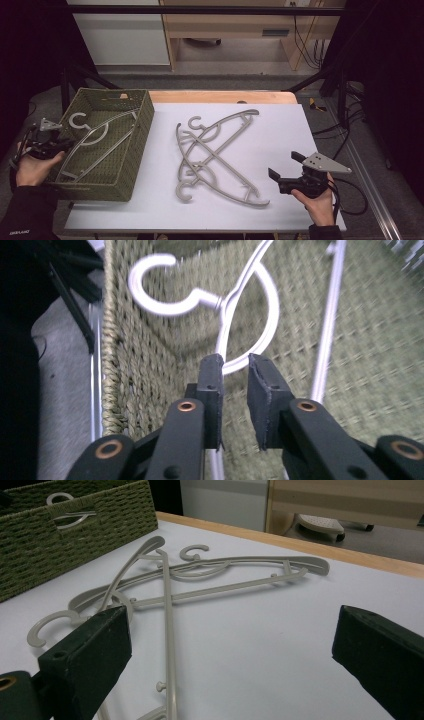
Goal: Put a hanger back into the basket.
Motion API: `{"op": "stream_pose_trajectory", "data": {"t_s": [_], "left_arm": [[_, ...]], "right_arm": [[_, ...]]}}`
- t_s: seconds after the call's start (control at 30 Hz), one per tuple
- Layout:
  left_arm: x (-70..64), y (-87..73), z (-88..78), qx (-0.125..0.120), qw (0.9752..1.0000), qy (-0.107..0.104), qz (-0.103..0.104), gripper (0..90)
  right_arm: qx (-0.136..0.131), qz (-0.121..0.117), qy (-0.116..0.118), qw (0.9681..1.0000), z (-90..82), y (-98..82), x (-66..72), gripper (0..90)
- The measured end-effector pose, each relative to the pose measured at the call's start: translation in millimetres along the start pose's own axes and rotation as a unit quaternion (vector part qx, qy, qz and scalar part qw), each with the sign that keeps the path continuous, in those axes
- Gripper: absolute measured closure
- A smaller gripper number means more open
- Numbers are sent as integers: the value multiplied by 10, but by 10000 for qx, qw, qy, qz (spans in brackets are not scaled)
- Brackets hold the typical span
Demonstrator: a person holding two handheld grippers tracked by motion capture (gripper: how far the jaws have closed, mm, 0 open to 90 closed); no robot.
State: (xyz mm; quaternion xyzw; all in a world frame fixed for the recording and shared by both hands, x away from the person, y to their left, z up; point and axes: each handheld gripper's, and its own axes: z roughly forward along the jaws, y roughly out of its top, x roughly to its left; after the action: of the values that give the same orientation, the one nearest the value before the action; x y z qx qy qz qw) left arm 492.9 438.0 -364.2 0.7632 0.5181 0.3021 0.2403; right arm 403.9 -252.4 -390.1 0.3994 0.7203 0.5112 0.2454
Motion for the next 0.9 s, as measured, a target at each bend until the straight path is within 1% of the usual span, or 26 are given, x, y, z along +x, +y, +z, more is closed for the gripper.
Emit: {"op": "stream_pose_trajectory", "data": {"t_s": [0.07, 0.13, 0.2, 0.3, 0.33, 0.37, 0.43, 0.47, 0.53, 0.57, 0.6, 0.67, 0.73, 0.77, 0.8, 0.83, 0.87, 0.9], "left_arm": [[-37, 6, -75, -229, 9997, -99, -74, 715], [-92, 15, -146, -466, 9985, -246, -109, 677], [-163, 24, -213, -724, 9964, -408, -183, 632], [-281, 49, -301, -1103, 9915, -641, -259, 549], [-281, 49, -301, -1103, 9915, -641, -259, 524], [-367, 64, -366, -1335, 9876, -784, -277, 499], [-463, 70, -420, -1608, 9814, -991, -356, 452], [-520, 70, -442, -1714, 9788, -1062, -347, 429], [-647, 67, -473, -1884, 9739, -1220, -338, 378], [-714, 65, -484, -1967, 9707, -1334, -357, 356], [-782, 62, -495, -2038, 9680, -1418, -359, 332], [-918, 51, -509, -2199, 9612, -1620, -388, 280], [-1051, 40, -516, -2316, 9550, -1809, -396, 219], [-1115, 35, -514, -2358, 9528, -1872, -391, 195], [-1174, 40, -510, -2334, 9520, -1945, -375, 175], [-1226, 47, -508, -2284, 9522, -2002, -321, 154], [-1274, 49, -512, -2304, 9514, -2022, -285, 134], [-1315, 44, -516, -2365, 9487, -2080, -285, 127]], "right_arm": [[-11, 2, 2, 10000, -3, 5, 4, 29], [-23, -4, -9, 10000, -3, 11, 6, 30], [-27, -15, 5, 10000, -2, 19, 12, 30], [-35, -20, 10, 10000, 3, 36, 20, 31], [-24, -20, 15, 10000, 4, 42, 23, 31], [-43, -29, 17, 10000, 9, 50, 25, 31], [-43, 1, 20, 10000, 15, 65, 34, 31], [-51, -14, 23, 10000, 21, 72, 35, 31], [-62, -33, 25, 10000, 38, 86, 45, 32], [-49, -19, 43, 10000, 47, 92, 54, 32], [-48, -41, 49, 10000, 58, 100, 62, 32], [-41, -55, 77, 9999, 80, 116, 81, 31], [-41, -59, 104, 9999, 100, 132, 94, 31], [-35, -77, 119, 9999, 109, 140, 98, 31], [-33, -65, 122, 9999, 118, 149, 107, 31], [-33, -109, 147, 9998, 122, 157, 110, 32], [-27, -72, 144, 9999, 129, 167, 125, 32], [-19, -91, 150, 9998, 134, 175, 132, 34]]}}
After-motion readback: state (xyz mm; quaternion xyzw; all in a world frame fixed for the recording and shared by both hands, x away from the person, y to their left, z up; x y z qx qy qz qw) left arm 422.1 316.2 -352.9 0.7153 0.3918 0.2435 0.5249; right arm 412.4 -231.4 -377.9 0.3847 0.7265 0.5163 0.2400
